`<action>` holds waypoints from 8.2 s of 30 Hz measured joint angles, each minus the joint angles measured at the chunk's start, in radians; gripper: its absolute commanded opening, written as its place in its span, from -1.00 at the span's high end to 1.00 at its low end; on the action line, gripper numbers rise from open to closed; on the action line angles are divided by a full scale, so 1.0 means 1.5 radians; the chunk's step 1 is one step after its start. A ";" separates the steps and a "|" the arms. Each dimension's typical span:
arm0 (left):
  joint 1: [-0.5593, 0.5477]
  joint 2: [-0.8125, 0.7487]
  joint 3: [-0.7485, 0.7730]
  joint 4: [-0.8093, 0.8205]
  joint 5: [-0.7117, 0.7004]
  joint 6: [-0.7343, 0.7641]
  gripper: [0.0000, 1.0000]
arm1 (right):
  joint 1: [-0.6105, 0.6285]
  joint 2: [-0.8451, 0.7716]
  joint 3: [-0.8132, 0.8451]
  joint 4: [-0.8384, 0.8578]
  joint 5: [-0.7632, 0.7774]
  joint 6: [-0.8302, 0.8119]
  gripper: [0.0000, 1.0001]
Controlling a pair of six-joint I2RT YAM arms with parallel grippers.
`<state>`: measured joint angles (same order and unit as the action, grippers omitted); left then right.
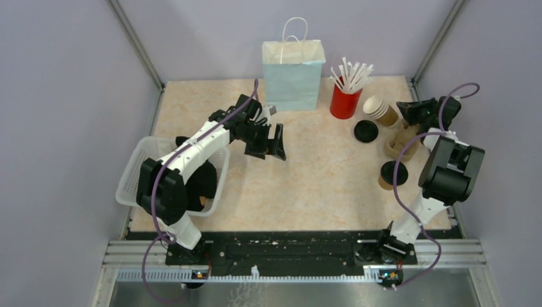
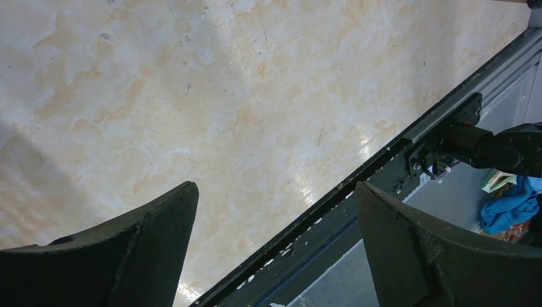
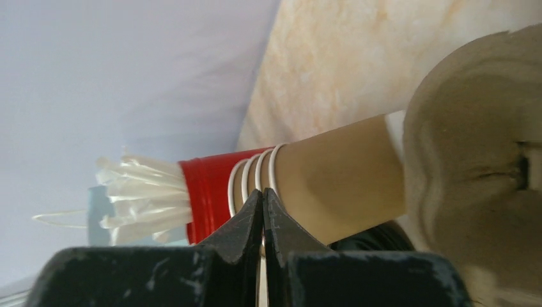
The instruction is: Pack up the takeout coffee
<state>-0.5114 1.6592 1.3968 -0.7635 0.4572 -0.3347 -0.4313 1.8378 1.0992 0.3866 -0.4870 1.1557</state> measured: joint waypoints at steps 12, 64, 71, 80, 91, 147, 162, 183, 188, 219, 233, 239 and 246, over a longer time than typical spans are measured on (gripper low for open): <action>0.000 0.001 0.000 0.003 0.007 -0.015 -0.97 | 0.043 0.057 0.335 -0.432 0.096 -0.346 -0.40; 0.013 0.090 0.085 -0.075 -0.019 0.015 -0.97 | 0.283 0.489 0.805 -0.383 0.478 -0.609 -0.45; 0.013 0.099 0.097 -0.080 -0.019 0.015 -0.97 | 0.269 0.494 0.805 -0.382 0.550 -0.629 0.54; 0.013 0.100 0.104 -0.085 -0.018 0.008 -0.97 | 0.261 0.466 0.759 -0.400 0.587 -0.623 1.00; 0.013 0.098 0.071 -0.049 0.002 -0.017 -0.97 | 0.205 0.198 0.567 -0.590 0.407 -0.434 1.00; 0.012 0.081 0.034 -0.011 0.047 -0.012 -0.97 | 0.116 0.151 0.578 -0.984 0.220 -0.201 -0.14; 0.012 0.081 0.034 -0.010 0.050 -0.012 -0.97 | 0.186 0.182 0.683 -0.932 0.349 -0.470 0.24; 0.012 0.081 0.034 -0.010 0.051 -0.013 -0.97 | 0.185 0.242 0.708 -0.939 0.397 -0.520 0.36; 0.012 0.081 0.034 -0.010 0.051 -0.018 -0.97 | 0.185 0.246 0.709 -0.941 0.399 -0.524 0.50; 0.012 0.081 0.034 -0.010 0.052 -0.020 -0.97 | 0.185 0.246 0.726 -0.962 0.417 -0.532 0.98; 0.012 0.081 0.035 -0.009 0.052 -0.020 -0.97 | 0.184 0.224 0.732 -0.968 0.406 -0.536 1.00; 0.011 0.081 0.035 -0.004 0.057 -0.023 -0.97 | 0.187 0.220 0.766 -0.968 0.397 -0.531 1.00; 0.007 0.081 0.035 -0.005 0.057 -0.022 -0.97 | 0.200 0.199 0.692 -0.932 0.437 -0.544 1.00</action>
<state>-0.5007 1.7802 1.4494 -0.7712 0.5426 -0.3683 -0.1307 2.1365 2.1372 -1.0119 0.1688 0.3401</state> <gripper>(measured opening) 0.985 0.025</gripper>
